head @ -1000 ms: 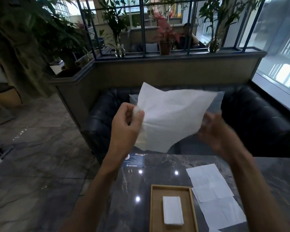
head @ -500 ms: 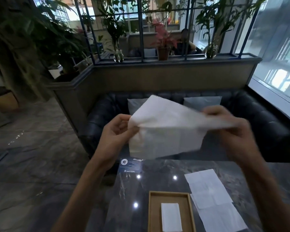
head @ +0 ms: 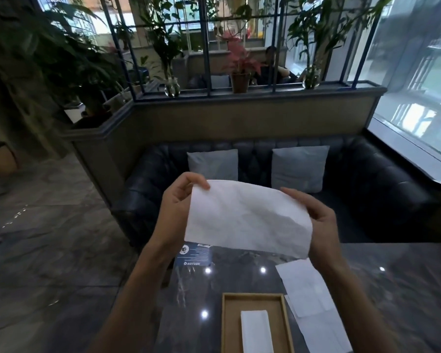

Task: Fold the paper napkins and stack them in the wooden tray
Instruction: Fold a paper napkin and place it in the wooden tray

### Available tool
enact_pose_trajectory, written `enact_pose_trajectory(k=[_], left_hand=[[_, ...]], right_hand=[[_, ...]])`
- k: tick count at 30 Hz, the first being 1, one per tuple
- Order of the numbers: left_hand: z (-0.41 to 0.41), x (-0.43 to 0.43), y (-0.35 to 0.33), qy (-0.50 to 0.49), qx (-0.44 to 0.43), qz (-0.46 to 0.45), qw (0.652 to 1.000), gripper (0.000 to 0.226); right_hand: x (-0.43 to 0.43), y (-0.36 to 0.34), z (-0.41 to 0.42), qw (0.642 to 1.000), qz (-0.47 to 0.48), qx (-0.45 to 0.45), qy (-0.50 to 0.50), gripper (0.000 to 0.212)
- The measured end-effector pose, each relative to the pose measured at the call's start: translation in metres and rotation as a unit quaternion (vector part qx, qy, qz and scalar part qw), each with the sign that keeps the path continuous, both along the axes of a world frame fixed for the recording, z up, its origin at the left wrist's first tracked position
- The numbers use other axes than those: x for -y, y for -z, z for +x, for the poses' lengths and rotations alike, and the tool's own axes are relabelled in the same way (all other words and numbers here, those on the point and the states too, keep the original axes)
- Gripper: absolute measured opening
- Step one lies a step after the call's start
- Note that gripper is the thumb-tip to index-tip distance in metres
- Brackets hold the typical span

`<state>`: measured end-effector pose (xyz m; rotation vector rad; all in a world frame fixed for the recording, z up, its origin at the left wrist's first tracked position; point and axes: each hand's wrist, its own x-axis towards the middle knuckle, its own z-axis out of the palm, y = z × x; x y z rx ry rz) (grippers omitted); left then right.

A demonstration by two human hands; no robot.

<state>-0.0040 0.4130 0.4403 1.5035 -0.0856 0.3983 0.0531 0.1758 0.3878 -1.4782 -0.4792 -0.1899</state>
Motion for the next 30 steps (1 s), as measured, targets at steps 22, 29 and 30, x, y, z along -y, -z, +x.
enact_pose_trajectory(k=[22,29,30], left_hand=[[0.031,0.052,0.001,0.096,-0.02,0.074,0.992,0.009],[0.038,0.061,0.0,-0.052,-0.025,0.054,0.997,0.039],[0.038,0.062,0.001,-0.066,-0.025,0.063,0.995,0.042]], right_hand=[[0.01,-0.13,0.056,0.935,-0.275,0.07,-0.214,0.029],[0.002,-0.041,0.022,0.954,0.009,-0.265,-0.138,0.07],[-0.002,-0.038,0.017,0.964,0.003,-0.241,-0.116,0.053]])
